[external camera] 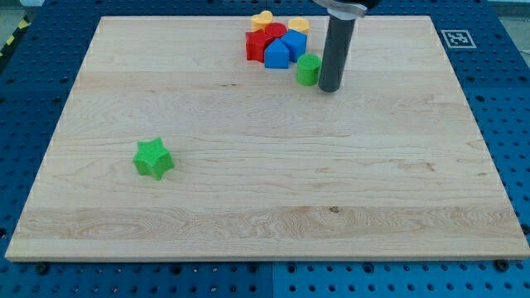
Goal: Point your arm towards green star
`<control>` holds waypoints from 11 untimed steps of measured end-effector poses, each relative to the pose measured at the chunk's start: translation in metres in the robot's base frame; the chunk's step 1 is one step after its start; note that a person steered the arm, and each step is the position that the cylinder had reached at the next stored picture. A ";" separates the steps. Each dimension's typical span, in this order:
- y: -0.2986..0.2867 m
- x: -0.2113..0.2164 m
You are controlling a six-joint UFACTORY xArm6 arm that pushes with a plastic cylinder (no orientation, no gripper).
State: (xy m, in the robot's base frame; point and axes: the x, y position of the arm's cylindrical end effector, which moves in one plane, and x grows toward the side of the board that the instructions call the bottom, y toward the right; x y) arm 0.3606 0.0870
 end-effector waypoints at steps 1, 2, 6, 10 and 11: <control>-0.008 -0.023; -0.014 -0.039; -0.118 0.013; -0.294 0.133; -0.293 0.174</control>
